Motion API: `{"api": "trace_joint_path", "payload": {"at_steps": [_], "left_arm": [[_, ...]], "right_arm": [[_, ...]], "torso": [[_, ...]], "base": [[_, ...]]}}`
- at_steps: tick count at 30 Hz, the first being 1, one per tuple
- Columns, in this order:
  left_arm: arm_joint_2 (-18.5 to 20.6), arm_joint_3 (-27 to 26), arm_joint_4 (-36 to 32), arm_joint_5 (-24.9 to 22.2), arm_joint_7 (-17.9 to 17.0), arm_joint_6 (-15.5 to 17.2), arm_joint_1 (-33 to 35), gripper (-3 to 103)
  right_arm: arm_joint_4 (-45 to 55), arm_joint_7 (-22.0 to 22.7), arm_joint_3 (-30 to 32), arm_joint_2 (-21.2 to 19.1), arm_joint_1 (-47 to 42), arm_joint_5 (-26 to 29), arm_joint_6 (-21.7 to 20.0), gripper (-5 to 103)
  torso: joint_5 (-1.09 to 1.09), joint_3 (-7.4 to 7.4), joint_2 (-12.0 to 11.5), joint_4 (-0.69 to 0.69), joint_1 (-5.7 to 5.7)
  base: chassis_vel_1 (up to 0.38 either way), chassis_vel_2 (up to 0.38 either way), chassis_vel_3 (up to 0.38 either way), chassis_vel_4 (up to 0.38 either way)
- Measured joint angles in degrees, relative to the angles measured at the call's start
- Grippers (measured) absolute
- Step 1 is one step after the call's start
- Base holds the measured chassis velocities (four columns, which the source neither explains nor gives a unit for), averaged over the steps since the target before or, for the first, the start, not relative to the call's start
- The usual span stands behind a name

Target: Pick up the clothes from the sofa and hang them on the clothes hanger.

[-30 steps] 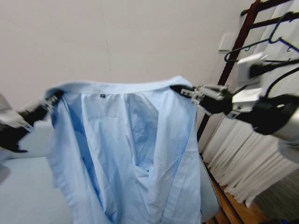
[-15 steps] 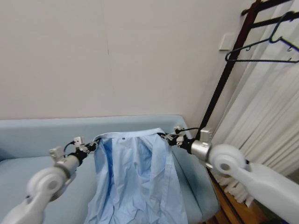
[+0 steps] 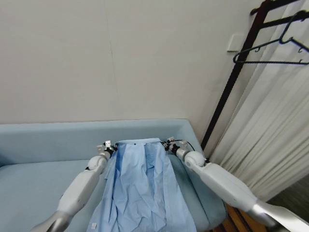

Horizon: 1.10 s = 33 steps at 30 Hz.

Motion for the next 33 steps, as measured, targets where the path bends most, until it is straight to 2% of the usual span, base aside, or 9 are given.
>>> {"api": "trace_joint_path", "payload": {"at_steps": [6,11,18,22,24,27,29,31,33], "left_arm": [[-2.05,2.04,5.96,0.53,0.02,0.02,-2.88,16],[2.8,1.58,2.16,-0.36,0.66,2.72,1.0,38],[6.64,-1.72,-1.61,-2.29,2.23,1.08,5.66,59],[12.44,-9.99,-12.36,-5.24,3.3,0.7,13.69,76],[14.43,-13.99,-17.06,-5.87,3.93,0.53,17.56,81],[17.95,-25.57,-30.31,-8.78,4.26,0.09,28.5,96],[18.65,-28.39,-34.62,-10.11,3.82,-0.34,31.36,96],[19.67,-33.86,-43.88,-13.0,1.81,-1.24,36.92,100],[19.77,-40.9,-52.08,-14.94,0.17,-1.4,42.77,100]], "right_arm": [[-7.32,0.62,-1.24,2.95,0.68,-5.06,3.19,21],[-5.14,0.46,-1.66,-1.54,-1.37,-6.44,3.94,43],[-1.26,2.01,-0.66,-6.1,-2.76,-4.3,2.99,65],[10.03,8.31,1.96,-11.83,-5.44,1.04,0.32,81],[14.24,10.61,3.39,-13.3,-6.17,2.69,-0.94,86],[27.13,18.45,10.89,-17.96,-10.0,7.97,-4.75,98],[32.34,21.92,14.98,-20.2,-11.86,10.52,-6.01,100],[40.68,30.5,20.74,-24.69,-14.09,15.21,-6.98,100],[45.88,39.5,23.48,-27.15,-13.08,18.96,-7.1,100]], "torso": [[-0.01,0.0,0.01,0.03,-0.01],[-0.01,-0.01,0.02,0.0,-0.03],[-0.03,-0.01,0.02,0.01,-0.02],[-0.02,-0.02,0.02,-0.05,-0.02],[0.0,-0.02,0.02,0.0,-0.03],[-0.03,-0.02,0.03,0.11,-0.03],[0.0,-0.02,0.03,0.14,-0.04],[-0.06,-0.04,0.04,-0.08,-0.05],[0.04,-0.03,0.04,-0.08,-0.04]], "base": [[0.0,0.0,0.0,0.0],[0.0,0.0,0.0,0.0],[0.0,0.0,0.0,0.0],[0.0,0.0,0.0,0.0],[0.0,0.0,0.0,0.0],[0.0,0.0,0.0,0.0],[0.0,0.0,0.0,0.0],[0.0,0.0,0.0,0.0],[-0.054,-0.043,-0.038,-0.02]]}}
